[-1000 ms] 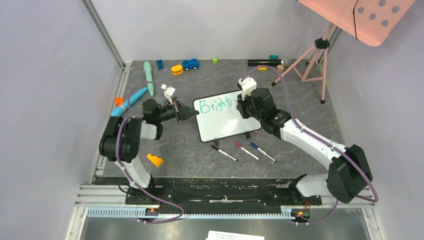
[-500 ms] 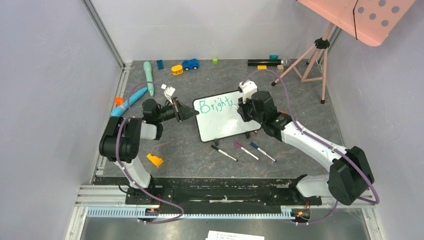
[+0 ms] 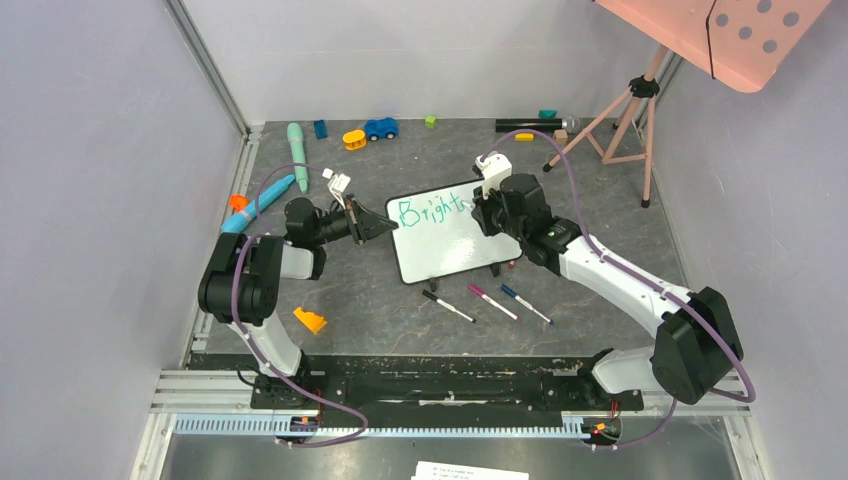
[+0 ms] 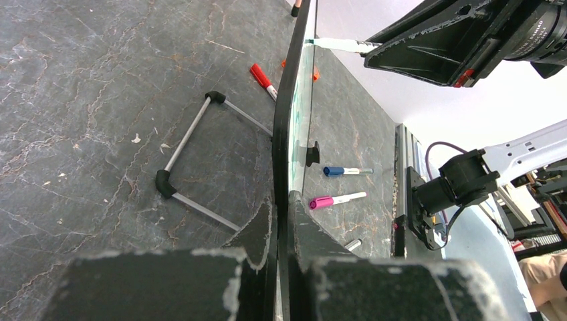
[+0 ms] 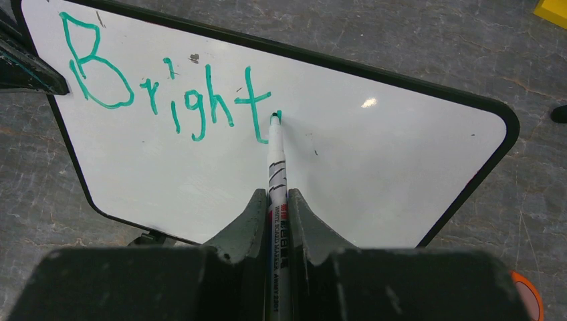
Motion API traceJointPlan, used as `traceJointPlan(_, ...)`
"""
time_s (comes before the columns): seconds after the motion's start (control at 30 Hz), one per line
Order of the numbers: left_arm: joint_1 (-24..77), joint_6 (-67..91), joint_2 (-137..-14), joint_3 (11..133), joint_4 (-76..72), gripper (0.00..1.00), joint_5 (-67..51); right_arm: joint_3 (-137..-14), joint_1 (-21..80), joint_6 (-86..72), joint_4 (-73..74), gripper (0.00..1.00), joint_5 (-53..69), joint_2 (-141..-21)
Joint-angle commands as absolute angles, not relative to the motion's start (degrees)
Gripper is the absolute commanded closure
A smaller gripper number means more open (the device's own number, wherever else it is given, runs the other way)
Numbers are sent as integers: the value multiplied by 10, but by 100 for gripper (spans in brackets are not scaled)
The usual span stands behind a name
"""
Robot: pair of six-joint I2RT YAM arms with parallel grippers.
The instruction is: Write a sentence on the whiteboard
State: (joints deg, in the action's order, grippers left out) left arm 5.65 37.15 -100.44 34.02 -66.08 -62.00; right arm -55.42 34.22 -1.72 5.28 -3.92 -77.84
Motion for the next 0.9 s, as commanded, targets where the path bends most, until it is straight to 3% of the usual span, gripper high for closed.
traceJointPlan(0.0,63,320,-992,347,-662,98,-635,-580,335,-15,44,100,-63,-785)
traceJointPlan(0.87,63,320,-989,347,-661,98,-634,-539,321,-18,54,100,-59,-759)
